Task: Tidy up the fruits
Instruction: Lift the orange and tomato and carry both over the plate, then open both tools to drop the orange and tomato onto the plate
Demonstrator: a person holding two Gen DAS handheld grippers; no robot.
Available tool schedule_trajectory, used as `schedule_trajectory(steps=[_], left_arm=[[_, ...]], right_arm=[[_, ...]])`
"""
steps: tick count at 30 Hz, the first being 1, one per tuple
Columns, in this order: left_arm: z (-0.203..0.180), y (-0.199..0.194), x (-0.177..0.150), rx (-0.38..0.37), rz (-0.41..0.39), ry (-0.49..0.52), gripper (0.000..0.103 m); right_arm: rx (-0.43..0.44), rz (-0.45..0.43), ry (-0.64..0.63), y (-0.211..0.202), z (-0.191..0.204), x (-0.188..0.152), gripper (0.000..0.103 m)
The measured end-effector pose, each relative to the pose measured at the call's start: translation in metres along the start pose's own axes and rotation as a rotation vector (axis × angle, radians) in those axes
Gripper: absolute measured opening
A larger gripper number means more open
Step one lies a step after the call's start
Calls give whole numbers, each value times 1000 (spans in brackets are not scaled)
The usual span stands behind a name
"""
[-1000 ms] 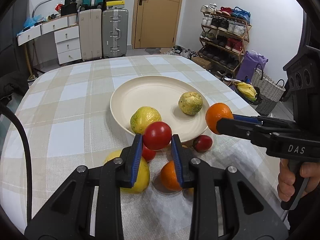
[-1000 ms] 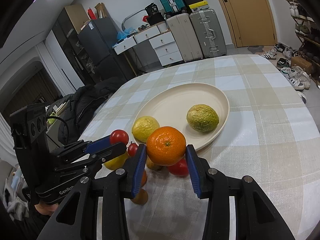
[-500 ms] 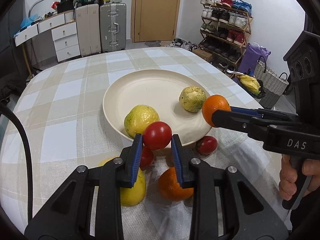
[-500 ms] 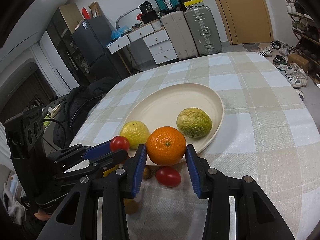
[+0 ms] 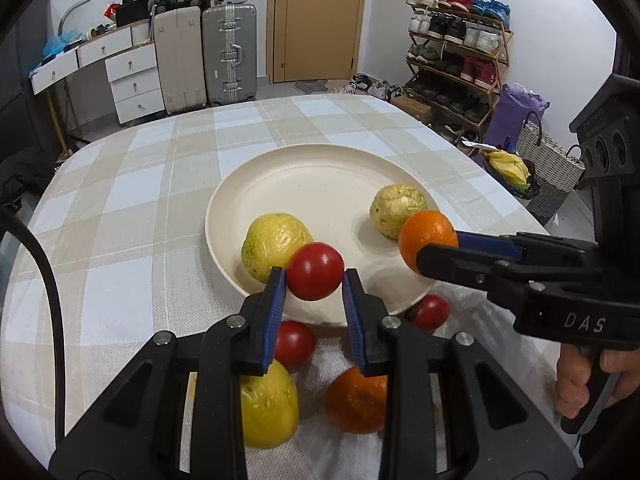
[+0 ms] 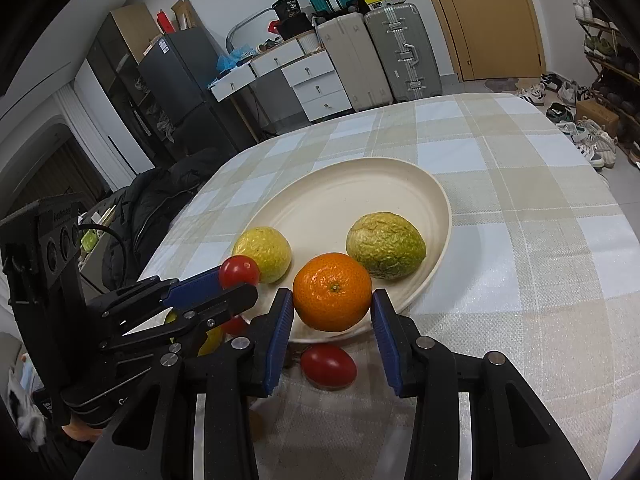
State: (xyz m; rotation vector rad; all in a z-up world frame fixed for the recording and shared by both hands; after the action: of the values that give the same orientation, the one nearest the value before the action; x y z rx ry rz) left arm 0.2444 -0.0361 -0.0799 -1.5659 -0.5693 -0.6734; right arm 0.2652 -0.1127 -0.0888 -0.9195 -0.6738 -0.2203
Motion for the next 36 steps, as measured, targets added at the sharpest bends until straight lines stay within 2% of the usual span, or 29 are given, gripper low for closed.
schedule_trajectory(steps=[8,21,33,36], left_arm=[[-1,9,7,40,-4,23,26],[7,25,7,37,28,-10,26],[11,22,9,83,18,-17,27],[13,15,8,73,15,-23,27]], right_arm=[[-2,13,13,10,1,6,41],[-33,28,39,27,-8,15,41],[-83,18,34,28,-9,17,42],[-104,15,19,26,-10,17,43]])
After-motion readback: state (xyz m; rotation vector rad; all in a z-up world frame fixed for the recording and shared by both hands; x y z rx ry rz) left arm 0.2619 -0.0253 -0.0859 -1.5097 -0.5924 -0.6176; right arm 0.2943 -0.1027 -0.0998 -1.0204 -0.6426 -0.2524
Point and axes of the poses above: each gripper's, at about its wrist camera, not at the fingertips, and y roughly the way its jaws point, z to its left, x to its top, the point moved 6 cm from there along y, roughly the way its jaws point, and after that the axes turned 3 degrees about x, right-handed, at the moved point
